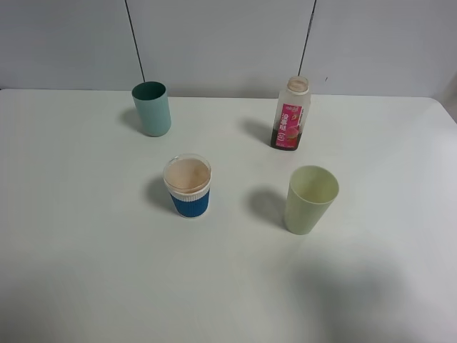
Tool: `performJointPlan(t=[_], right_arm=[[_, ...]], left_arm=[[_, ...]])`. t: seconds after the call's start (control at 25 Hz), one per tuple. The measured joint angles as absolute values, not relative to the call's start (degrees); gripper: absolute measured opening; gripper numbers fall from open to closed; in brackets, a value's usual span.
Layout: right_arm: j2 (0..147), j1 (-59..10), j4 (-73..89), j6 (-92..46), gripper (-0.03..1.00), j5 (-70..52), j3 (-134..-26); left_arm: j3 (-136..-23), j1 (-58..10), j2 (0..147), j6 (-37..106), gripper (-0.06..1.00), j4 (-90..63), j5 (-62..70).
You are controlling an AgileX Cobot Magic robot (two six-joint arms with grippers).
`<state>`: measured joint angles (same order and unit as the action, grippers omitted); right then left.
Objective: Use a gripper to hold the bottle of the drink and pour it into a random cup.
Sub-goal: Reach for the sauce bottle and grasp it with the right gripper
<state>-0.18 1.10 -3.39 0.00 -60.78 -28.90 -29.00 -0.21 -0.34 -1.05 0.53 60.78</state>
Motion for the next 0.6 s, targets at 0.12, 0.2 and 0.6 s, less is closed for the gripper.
performJointPlan(t=[0.12, 0.2, 0.6], right_arm=[[-0.2, 1.1, -3.4, 0.0, 0.99, -60.8, -28.9], [-0.2, 1.1, -3.4, 0.0, 0.99, -60.8, -28.9], [-0.2, 1.1, -3.4, 0.0, 0.99, -60.8, -28.9]], left_arm=[[-29.0, -0.2, -0.3, -1.0, 0.93, 0.5, 60.8], [-29.0, -0.2, -0.3, -1.0, 0.93, 0.5, 60.8], [-29.0, -0.2, -0.3, -1.0, 0.93, 0.5, 60.8]])
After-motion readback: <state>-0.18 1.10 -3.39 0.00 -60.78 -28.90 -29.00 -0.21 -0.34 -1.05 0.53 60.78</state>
